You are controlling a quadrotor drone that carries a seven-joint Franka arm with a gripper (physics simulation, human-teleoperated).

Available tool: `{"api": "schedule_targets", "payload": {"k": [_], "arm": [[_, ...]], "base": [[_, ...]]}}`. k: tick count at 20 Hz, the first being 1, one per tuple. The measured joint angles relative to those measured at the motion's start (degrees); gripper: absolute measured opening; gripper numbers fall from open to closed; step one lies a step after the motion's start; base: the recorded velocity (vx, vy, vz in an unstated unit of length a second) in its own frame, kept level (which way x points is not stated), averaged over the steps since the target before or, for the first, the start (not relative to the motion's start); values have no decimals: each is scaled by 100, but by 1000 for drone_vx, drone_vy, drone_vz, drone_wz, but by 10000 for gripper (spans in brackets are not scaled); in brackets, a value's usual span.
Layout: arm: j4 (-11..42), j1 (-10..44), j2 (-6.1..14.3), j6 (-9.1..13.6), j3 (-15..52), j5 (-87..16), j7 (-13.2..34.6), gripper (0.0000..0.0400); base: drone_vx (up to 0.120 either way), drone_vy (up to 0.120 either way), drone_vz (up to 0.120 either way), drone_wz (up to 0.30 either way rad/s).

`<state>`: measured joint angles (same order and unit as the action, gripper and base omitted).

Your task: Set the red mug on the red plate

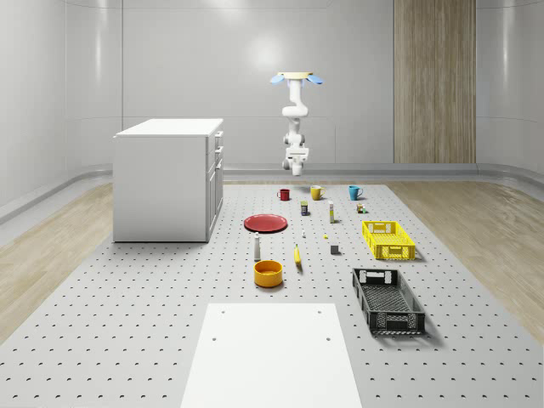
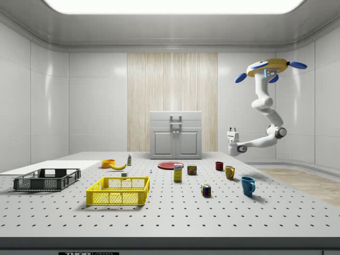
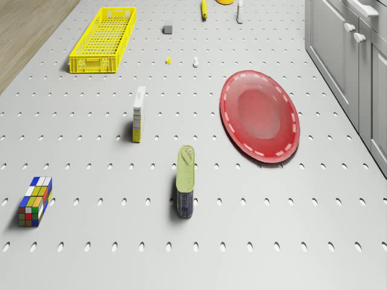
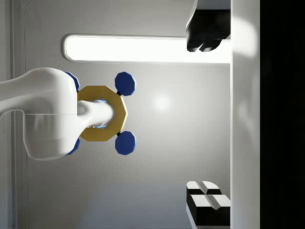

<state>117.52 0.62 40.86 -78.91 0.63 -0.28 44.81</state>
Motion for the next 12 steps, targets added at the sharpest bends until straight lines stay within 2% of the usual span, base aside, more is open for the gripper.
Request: {"api": "schedule_targets", "payload": {"k": [12], "arm": [[45, 71, 39, -54, 229, -320, 41, 400]], "base": [[120, -120, 0, 0]]}}
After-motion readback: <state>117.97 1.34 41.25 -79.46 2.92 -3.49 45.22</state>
